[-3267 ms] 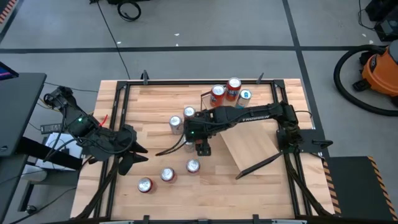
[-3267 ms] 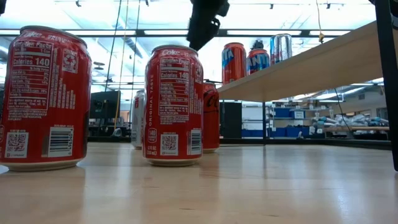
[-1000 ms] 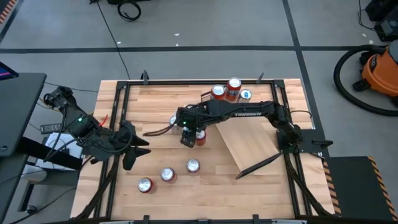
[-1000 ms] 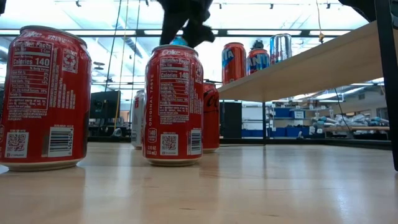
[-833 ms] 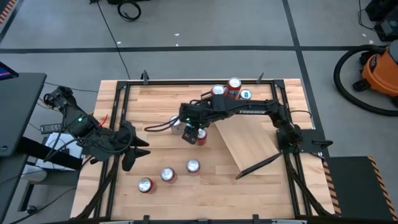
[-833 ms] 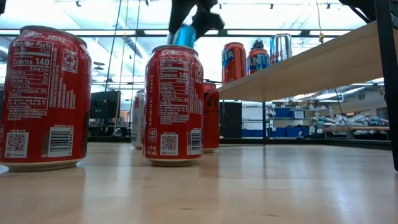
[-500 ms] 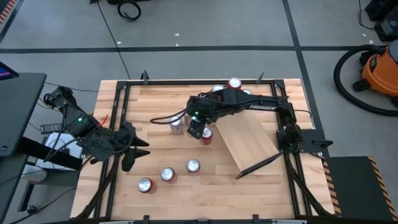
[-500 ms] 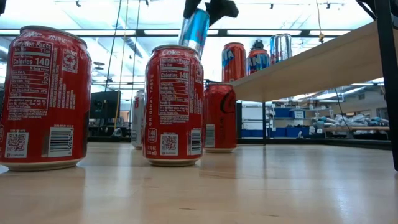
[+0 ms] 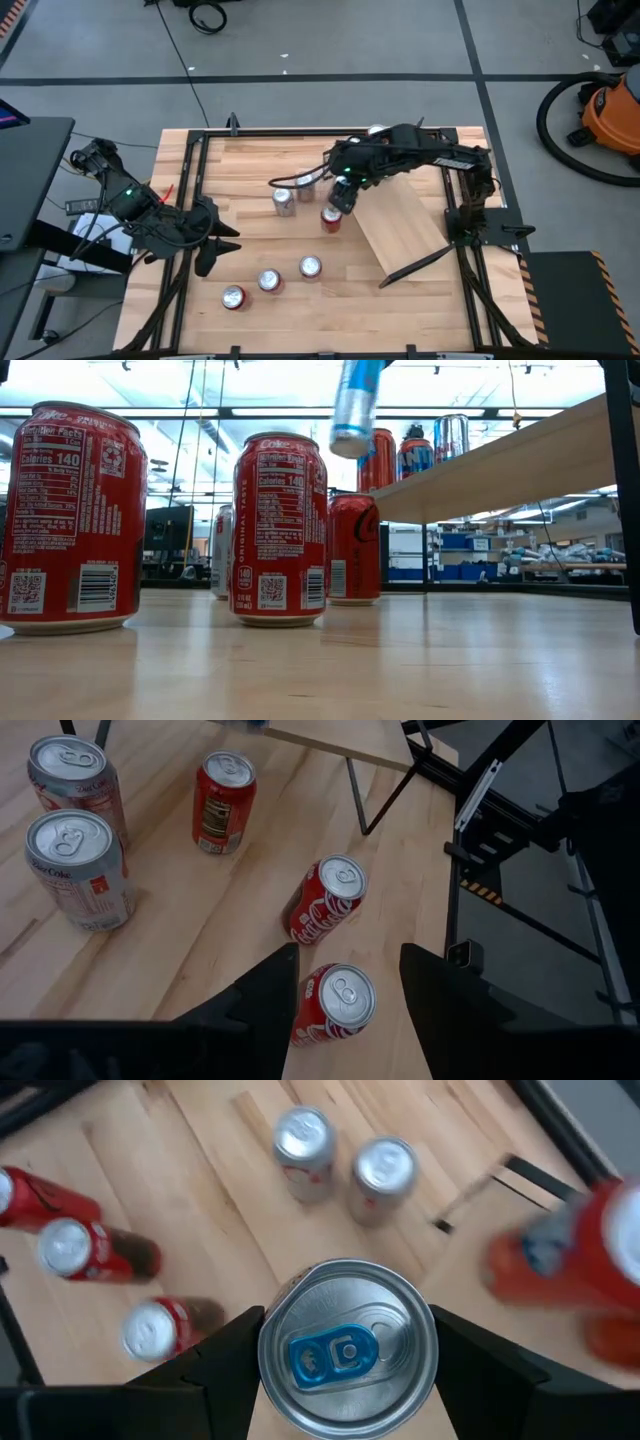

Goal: Place canned beverage on shelf
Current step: Put the blue soda can aligned with the other blue soda can on the shelf

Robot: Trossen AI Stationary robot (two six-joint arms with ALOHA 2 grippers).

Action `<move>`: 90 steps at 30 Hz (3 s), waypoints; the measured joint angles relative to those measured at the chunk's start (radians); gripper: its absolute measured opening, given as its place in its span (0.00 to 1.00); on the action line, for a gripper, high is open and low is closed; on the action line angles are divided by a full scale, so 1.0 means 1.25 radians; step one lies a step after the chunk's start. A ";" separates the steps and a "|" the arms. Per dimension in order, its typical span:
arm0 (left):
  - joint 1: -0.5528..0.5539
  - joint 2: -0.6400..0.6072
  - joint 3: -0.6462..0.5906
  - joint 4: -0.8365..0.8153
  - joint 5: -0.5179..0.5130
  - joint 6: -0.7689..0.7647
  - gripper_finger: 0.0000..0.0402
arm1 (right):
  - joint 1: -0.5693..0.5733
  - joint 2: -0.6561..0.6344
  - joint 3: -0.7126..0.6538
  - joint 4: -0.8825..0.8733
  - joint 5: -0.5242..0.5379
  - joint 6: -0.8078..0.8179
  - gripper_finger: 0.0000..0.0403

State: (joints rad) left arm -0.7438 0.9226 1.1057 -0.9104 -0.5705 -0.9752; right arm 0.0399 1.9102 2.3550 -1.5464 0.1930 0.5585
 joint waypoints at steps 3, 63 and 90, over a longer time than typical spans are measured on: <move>0.000 0.000 0.000 0.000 0.000 0.000 0.46 | 0.000 -0.023 -0.002 -0.025 0.027 0.012 0.64; 0.000 0.000 0.000 0.001 0.000 -0.004 0.46 | -0.089 -0.210 -0.303 0.017 0.036 0.012 0.79; 0.001 0.000 0.000 0.001 -0.064 -0.043 0.46 | -0.094 -0.235 -0.305 0.075 -0.126 -0.717 0.79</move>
State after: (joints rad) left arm -0.7425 0.9226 1.1057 -0.9094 -0.6506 -1.0289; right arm -0.0771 1.6165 1.9736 -1.4521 0.0357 -0.3381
